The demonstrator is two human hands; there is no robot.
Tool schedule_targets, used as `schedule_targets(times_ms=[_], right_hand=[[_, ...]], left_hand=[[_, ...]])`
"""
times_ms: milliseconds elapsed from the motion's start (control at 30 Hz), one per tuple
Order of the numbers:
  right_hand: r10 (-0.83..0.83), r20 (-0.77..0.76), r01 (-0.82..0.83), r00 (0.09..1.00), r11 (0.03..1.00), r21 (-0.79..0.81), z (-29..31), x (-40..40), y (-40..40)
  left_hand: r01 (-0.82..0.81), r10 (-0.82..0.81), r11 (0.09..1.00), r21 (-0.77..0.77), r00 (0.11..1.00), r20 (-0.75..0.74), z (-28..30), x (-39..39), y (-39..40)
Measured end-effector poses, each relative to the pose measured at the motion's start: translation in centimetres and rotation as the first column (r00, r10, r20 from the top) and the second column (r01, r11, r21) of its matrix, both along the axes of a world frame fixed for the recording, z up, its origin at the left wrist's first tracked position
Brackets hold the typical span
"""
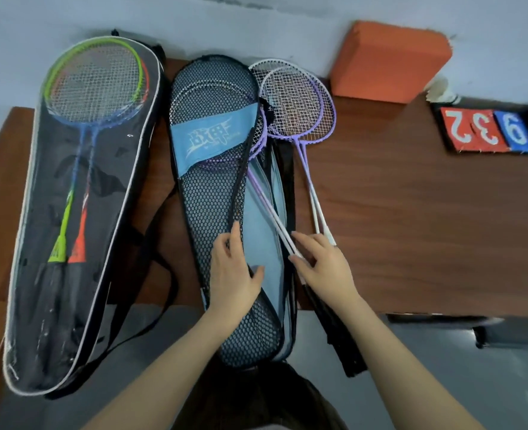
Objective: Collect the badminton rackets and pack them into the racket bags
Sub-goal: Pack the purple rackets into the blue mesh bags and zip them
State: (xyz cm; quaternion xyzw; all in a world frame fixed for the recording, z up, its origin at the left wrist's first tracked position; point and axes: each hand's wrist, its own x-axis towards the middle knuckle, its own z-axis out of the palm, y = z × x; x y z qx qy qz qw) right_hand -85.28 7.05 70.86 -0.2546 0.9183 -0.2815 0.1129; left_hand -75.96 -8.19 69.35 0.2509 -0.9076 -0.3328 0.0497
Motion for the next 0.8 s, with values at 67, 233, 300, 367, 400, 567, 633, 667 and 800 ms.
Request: schedule_targets(times_ms=[67,233,300,367,400,567,633,667,800], right_hand=[[0.024,0.022,-0.025,0.999,0.999,0.020,0.6,1.0,2.0],[0.045,0.132,-0.046,0.990,0.999,0.005,1.3,3.5,6.1],[0.059,0.180,-0.049,0.982,0.997,-0.065,1.4,3.9,7.1],[0.079,0.264,-0.040,0.961,0.988,-0.151,1.4,3.9,7.8],[0.081,0.292,-0.030,0.953,0.984,-0.175,1.5,3.9,8.0],[0.068,0.381,0.036,0.922,0.965,-0.259,2.0,4.3,7.5],[0.074,0.346,0.008,0.935,0.974,-0.228,1.9,4.9,6.8],[0.061,0.301,-0.004,0.952,0.982,-0.188,1.7,5.1,6.6],[-0.006,0.079,0.008,0.997,1.000,-0.025,1.1,5.1,6.3]], left_hand=[[-0.076,0.076,0.997,0.018,0.997,0.032,0.2,1.4,1.6],[-0.120,0.121,0.993,-0.015,0.982,0.143,-0.1,3.2,4.8],[-0.080,0.082,0.997,-0.019,0.980,0.184,-0.1,3.2,5.5],[-0.089,0.082,0.995,0.040,0.985,0.152,0.3,3.2,5.9],[-0.105,0.097,0.992,0.070,0.989,0.108,0.8,3.3,6.0],[-0.142,0.154,0.981,0.131,0.985,-0.083,3.2,4.8,5.5],[-0.154,0.173,0.974,0.165,0.979,-0.111,3.7,5.3,5.2],[-0.146,0.169,0.972,0.183,0.979,-0.118,3.9,5.5,5.2],[-0.094,0.120,0.969,0.229,0.988,-0.100,3.9,5.6,5.0]])
